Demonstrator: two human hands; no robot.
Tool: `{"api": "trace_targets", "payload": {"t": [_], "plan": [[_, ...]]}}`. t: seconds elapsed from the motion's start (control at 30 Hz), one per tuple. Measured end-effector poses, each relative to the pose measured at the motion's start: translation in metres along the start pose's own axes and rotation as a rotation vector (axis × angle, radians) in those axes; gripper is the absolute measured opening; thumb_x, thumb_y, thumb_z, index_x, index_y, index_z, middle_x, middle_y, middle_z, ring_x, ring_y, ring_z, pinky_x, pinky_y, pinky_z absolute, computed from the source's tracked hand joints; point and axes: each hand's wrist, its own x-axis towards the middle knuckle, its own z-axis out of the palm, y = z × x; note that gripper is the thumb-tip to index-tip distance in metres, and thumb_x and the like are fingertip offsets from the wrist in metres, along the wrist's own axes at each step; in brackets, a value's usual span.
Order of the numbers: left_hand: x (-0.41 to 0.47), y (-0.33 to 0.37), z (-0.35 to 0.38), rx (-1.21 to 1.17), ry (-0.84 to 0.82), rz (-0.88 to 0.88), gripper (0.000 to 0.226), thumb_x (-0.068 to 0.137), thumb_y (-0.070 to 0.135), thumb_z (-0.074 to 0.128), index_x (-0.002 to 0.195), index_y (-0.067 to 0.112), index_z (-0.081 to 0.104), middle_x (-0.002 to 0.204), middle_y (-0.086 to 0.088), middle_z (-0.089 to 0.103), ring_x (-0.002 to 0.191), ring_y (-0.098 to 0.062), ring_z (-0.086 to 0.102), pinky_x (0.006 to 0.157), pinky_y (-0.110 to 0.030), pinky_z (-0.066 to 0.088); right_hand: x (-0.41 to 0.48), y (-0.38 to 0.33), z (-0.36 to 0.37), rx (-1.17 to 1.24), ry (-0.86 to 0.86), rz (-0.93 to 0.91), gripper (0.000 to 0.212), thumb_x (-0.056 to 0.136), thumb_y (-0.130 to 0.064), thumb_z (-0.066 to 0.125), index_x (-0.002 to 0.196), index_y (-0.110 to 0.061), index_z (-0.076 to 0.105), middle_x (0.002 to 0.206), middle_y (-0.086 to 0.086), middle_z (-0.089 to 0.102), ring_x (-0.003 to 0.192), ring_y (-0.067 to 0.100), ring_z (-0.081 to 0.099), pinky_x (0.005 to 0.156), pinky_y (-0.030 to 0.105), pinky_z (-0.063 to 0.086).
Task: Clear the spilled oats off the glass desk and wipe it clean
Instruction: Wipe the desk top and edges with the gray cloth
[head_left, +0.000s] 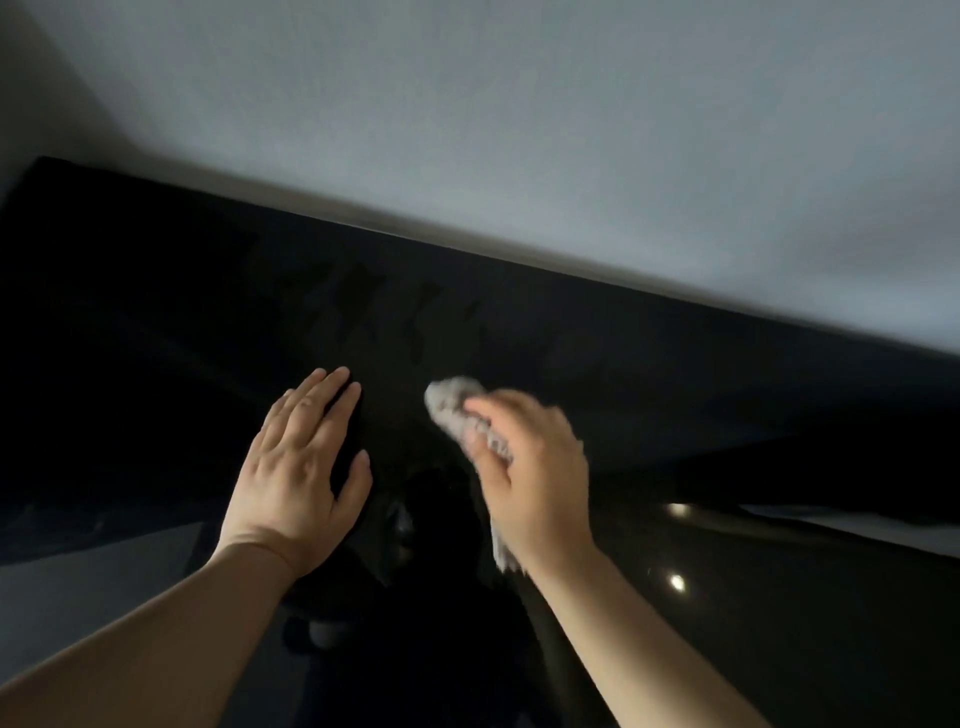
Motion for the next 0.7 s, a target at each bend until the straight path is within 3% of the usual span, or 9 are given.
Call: {"api": "trace_targets", "payload": {"t": [0.07, 0.13, 0.27, 0.33, 0.4, 0.53, 0.63, 0.7], "plan": [[0.001, 0.0, -0.001, -0.011, 0.001, 0.008, 0.061, 0.09, 0.037, 0.038, 0.141, 0.004, 0.045, 0.151, -0.007, 0.037, 0.144, -0.021, 0.026, 0.121, -0.034, 0.013, -0.012, -0.006, -0.013, 0.164, -0.09, 0.019, 0.026, 0.088, -0.036, 0.054, 0.11, -0.031, 0.068, 0.108, -0.019, 0.065, 0.096, 0.005, 0.059, 0.082, 0.029, 0.051], [0.001, 0.0, -0.001, -0.02, 0.0, 0.009, 0.06, 0.091, 0.036, 0.038, 0.141, 0.005, 0.045, 0.151, -0.007, 0.037, 0.144, -0.021, 0.025, 0.121, -0.033, 0.013, 0.005, 0.001, -0.029, 0.25, -0.005, 0.068, 0.028, 0.089, -0.038, 0.052, 0.109, -0.028, 0.068, 0.107, -0.017, 0.066, 0.1, 0.005, 0.061, 0.087, 0.033, 0.051], [0.0, -0.001, -0.001, -0.018, 0.002, 0.006, 0.06, 0.092, 0.037, 0.037, 0.142, 0.005, 0.043, 0.152, -0.007, 0.035, 0.145, -0.019, 0.022, 0.121, -0.033, 0.011, 0.09, 0.037, -0.042, -0.023, 0.232, 0.168, 0.029, 0.094, -0.035, 0.052, 0.119, -0.027, 0.064, 0.116, -0.008, 0.065, 0.108, 0.018, 0.058, 0.091, 0.034, 0.047], [0.0, -0.001, 0.0, -0.02, 0.005, 0.008, 0.06, 0.091, 0.037, 0.037, 0.142, 0.005, 0.044, 0.152, -0.007, 0.036, 0.145, -0.019, 0.023, 0.121, -0.031, 0.01, 0.124, 0.054, -0.03, -0.116, 0.252, 0.297, 0.03, 0.095, -0.033, 0.052, 0.123, -0.027, 0.062, 0.119, -0.006, 0.064, 0.11, 0.022, 0.055, 0.087, 0.029, 0.043], [0.002, -0.001, 0.0, -0.021, 0.015, 0.007, 0.059, 0.091, 0.037, 0.038, 0.141, 0.005, 0.044, 0.151, -0.008, 0.036, 0.145, -0.021, 0.024, 0.121, -0.032, 0.012, 0.124, 0.047, -0.01, -0.223, 0.255, 0.308, 0.029, 0.093, -0.025, 0.055, 0.122, -0.023, 0.062, 0.116, -0.003, 0.064, 0.105, 0.024, 0.053, 0.079, 0.027, 0.038], [0.0, -0.002, 0.001, -0.017, 0.022, 0.014, 0.059, 0.092, 0.036, 0.037, 0.14, 0.003, 0.045, 0.15, -0.009, 0.038, 0.144, -0.022, 0.025, 0.121, -0.034, 0.013, 0.039, 0.007, 0.003, -0.157, 0.128, 0.068, 0.035, 0.084, -0.012, 0.062, 0.117, -0.023, 0.065, 0.116, -0.006, 0.063, 0.095, 0.019, 0.054, 0.079, 0.028, 0.042], [0.001, -0.002, 0.001, -0.01, 0.025, 0.01, 0.06, 0.091, 0.036, 0.037, 0.14, 0.003, 0.045, 0.15, -0.009, 0.038, 0.144, -0.022, 0.026, 0.12, -0.036, 0.015, -0.015, -0.008, -0.016, 0.071, -0.108, 0.071, 0.029, 0.088, -0.026, 0.059, 0.114, -0.03, 0.068, 0.114, -0.019, 0.064, 0.101, 0.005, 0.057, 0.088, 0.027, 0.048], [0.002, -0.002, 0.003, -0.011, 0.029, 0.011, 0.06, 0.091, 0.036, 0.038, 0.14, 0.003, 0.046, 0.15, -0.009, 0.038, 0.144, -0.022, 0.026, 0.12, -0.038, 0.017, -0.013, -0.008, -0.032, 0.16, -0.089, 0.081, 0.027, 0.088, -0.031, 0.057, 0.112, -0.03, 0.069, 0.11, -0.02, 0.066, 0.104, 0.004, 0.059, 0.091, 0.03, 0.049]]}}
